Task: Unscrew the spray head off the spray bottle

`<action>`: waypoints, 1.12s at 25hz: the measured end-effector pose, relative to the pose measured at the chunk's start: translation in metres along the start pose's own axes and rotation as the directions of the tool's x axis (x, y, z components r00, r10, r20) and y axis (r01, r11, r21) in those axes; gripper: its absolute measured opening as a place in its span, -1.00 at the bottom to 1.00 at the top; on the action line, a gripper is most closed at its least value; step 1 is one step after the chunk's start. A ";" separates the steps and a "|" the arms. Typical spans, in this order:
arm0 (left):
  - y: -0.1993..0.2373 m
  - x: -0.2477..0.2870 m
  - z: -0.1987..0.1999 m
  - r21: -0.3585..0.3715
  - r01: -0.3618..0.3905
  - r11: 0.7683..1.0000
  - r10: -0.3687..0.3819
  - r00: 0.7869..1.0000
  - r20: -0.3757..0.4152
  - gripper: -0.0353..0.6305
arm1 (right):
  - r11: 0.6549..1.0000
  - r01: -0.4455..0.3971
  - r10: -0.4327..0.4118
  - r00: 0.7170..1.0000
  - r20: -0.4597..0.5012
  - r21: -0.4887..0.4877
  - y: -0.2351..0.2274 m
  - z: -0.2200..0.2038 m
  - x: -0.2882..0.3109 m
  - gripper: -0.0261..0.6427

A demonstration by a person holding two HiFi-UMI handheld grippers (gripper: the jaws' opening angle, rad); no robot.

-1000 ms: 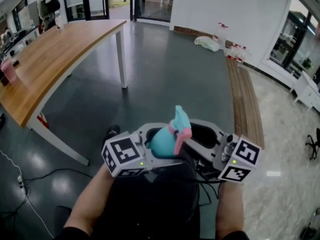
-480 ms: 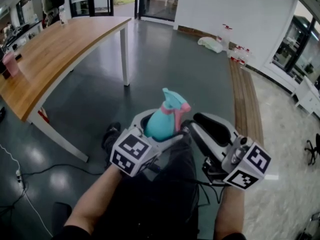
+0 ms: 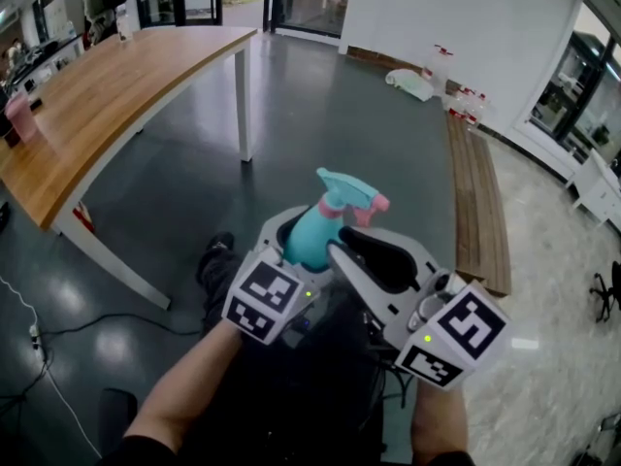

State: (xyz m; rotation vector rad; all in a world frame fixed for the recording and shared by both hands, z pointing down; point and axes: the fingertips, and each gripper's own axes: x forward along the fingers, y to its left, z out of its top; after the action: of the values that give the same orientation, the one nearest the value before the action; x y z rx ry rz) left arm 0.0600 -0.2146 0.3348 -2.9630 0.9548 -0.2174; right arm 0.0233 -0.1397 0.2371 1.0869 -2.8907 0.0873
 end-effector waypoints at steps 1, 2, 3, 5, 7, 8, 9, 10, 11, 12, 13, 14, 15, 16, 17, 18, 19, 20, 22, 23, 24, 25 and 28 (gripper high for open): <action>0.001 -0.001 0.001 -0.002 -0.002 1.000 0.002 1.000 0.005 0.40 | 1.000 0.021 -0.021 1.000 -0.001 0.001 -0.004 0.000 0.000 -0.66; 0.001 -0.001 0.002 -0.004 -0.004 1.000 0.004 1.000 0.011 0.40 | 0.999 0.046 -0.046 0.999 -0.003 0.000 -0.007 -0.001 0.001 -0.66; 0.002 -0.002 0.002 -0.005 -0.005 1.000 0.005 1.000 0.018 0.40 | 0.997 0.072 -0.072 0.997 -0.007 -0.002 -0.012 -0.002 0.002 -0.66; -0.001 -0.003 0.004 -0.005 -0.003 1.000 0.003 1.000 0.028 0.40 | 0.993 0.117 -0.117 0.993 -0.013 -0.006 -0.018 -0.004 0.003 -0.65; -0.006 -0.003 0.005 0.004 0.004 1.000 -0.004 1.000 0.031 0.40 | 0.991 0.132 -0.132 0.991 -0.012 0.004 -0.021 -0.005 0.004 -0.54; -0.008 -0.003 0.004 0.011 0.007 1.000 -0.007 1.000 0.029 0.40 | 0.991 0.135 -0.135 0.991 -0.010 0.011 -0.021 -0.006 0.004 -0.47; -0.011 -0.002 0.003 0.018 0.009 1.000 -0.010 1.000 0.027 0.40 | 0.990 0.138 -0.138 0.990 -0.007 0.017 -0.022 -0.006 0.005 -0.47; -0.012 -0.002 0.002 0.024 0.011 1.000 -0.012 1.000 0.024 0.40 | 0.990 0.142 -0.142 0.990 -0.004 0.022 -0.023 -0.006 0.005 -0.47; -0.014 -0.002 0.001 0.027 0.013 1.000 -0.013 1.000 0.022 0.40 | 0.989 0.147 -0.147 0.989 -0.001 0.027 -0.024 -0.007 0.005 -0.47; -0.016 -0.001 0.001 0.028 0.015 0.999 -0.016 1.000 0.020 0.40 | 0.988 0.154 -0.154 0.988 0.000 0.031 -0.026 -0.007 0.005 -0.47; -0.017 -0.001 0.001 0.029 0.018 0.999 -0.019 1.000 0.018 0.40 | 0.986 0.161 -0.161 0.987 0.001 0.035 -0.028 -0.007 0.005 -0.47; -0.019 0.000 0.001 0.032 0.022 0.999 -0.022 1.000 0.015 0.40 | 0.985 0.169 -0.169 0.986 0.002 0.038 -0.030 -0.008 0.005 -0.47; -0.021 0.000 0.001 0.039 0.025 0.999 -0.025 1.000 0.012 0.40 | 0.984 0.176 -0.176 0.984 0.003 0.040 -0.032 -0.008 0.004 -0.47; -0.022 0.001 0.001 0.046 0.028 0.999 -0.029 1.000 0.008 0.40 | 0.982 0.182 -0.182 0.983 0.004 0.042 -0.033 -0.008 0.004 -0.47; -0.024 0.001 0.000 0.054 0.033 0.998 -0.033 0.999 0.004 0.40 | 0.982 0.185 -0.185 0.983 0.004 0.045 -0.034 -0.009 0.005 -0.47; -0.025 0.001 0.000 0.059 0.038 0.998 -0.038 0.999 0.002 0.40 | 0.982 0.184 -0.184 0.983 0.005 0.046 -0.035 -0.009 0.005 -0.47; -0.027 0.001 0.001 0.064 0.044 0.997 -0.044 0.999 0.000 0.40 | 0.983 0.180 -0.180 0.984 0.006 0.047 -0.035 -0.009 0.005 -0.47; -0.028 0.001 0.001 0.070 0.050 0.996 -0.050 0.999 -0.002 0.40 | 0.984 0.173 -0.173 0.985 0.008 0.047 -0.034 -0.009 0.004 -0.47; -0.032 0.001 0.002 0.080 0.069 0.994 -0.068 0.998 -0.009 0.40 | 0.986 0.157 -0.158 0.987 0.015 0.048 -0.034 -0.009 0.002 -0.47; -0.034 0.001 0.001 0.086 0.084 0.993 -0.083 0.996 -0.014 0.40 | 0.987 0.151 -0.152 0.988 0.018 0.049 -0.035 -0.009 0.000 -0.47; -0.036 0.000 0.001 0.090 0.103 0.991 -0.102 0.995 -0.018 0.40 | 0.989 0.141 -0.142 0.990 0.021 0.050 -0.036 -0.009 -0.001 -0.49; -0.038 0.000 0.001 0.094 0.124 0.988 -0.123 0.992 -0.021 0.40 | 0.991 0.126 -0.127 0.992 0.025 0.050 -0.036 -0.009 -0.002 -0.49; -0.045 -0.003 0.002 0.102 0.204 0.974 -0.201 0.979 -0.033 0.40 | 0.998 0.052 -0.053 0.998 0.044 0.041 -0.034 -0.009 -0.007 -0.49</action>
State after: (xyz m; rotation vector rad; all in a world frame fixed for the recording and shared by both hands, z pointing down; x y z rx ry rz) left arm 0.0840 -0.1758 0.3351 -2.9631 0.6198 -0.2948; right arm 0.0517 -0.1599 0.2463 1.1857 -2.9096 0.1196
